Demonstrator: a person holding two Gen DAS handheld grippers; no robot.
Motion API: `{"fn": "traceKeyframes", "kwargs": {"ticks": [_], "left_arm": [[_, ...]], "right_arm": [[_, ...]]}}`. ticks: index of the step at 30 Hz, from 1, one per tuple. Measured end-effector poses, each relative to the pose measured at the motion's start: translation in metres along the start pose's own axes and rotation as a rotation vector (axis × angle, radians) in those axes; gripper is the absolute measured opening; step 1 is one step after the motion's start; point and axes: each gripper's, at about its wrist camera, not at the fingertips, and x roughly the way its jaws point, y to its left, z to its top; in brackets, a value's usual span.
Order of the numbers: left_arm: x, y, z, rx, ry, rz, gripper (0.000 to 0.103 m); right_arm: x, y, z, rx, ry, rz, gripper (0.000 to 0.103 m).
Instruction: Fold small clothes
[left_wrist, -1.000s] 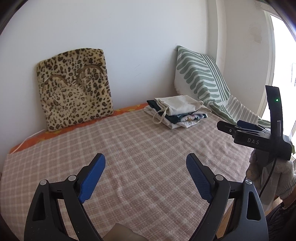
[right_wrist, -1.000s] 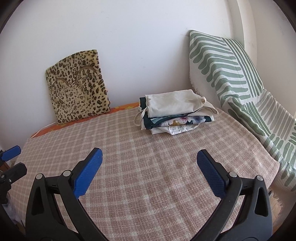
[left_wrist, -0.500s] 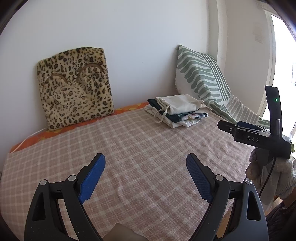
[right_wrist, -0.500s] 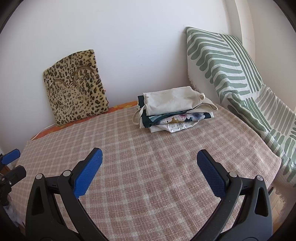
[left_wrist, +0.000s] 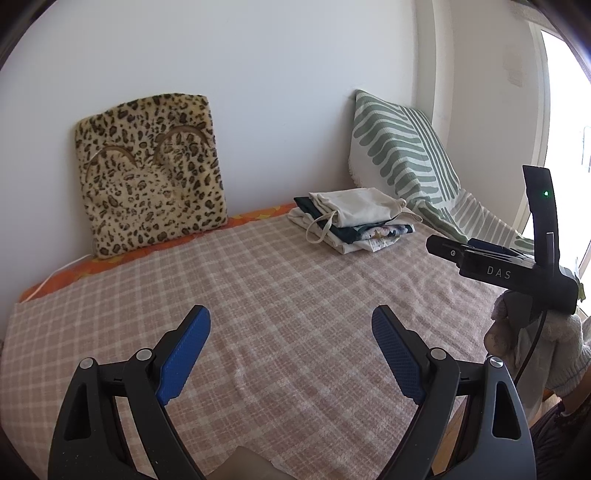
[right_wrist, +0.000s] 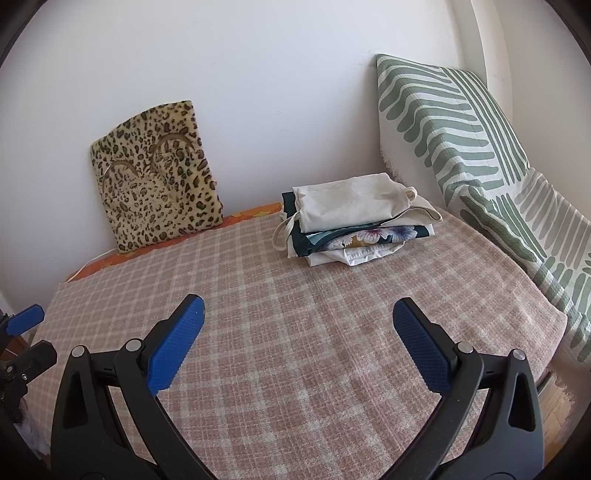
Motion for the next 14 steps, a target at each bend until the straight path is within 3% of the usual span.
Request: {"fn": "traceKeyframes", "kwargs": {"ticks": [14], "left_arm": [[-0.004, 0.007, -0.001, -0.007, -0.013, -0.006, 0.089]], "right_arm": [[0.002, 0.017, -0.006, 0.008, 0.014, 0.006, 0.103]]}}
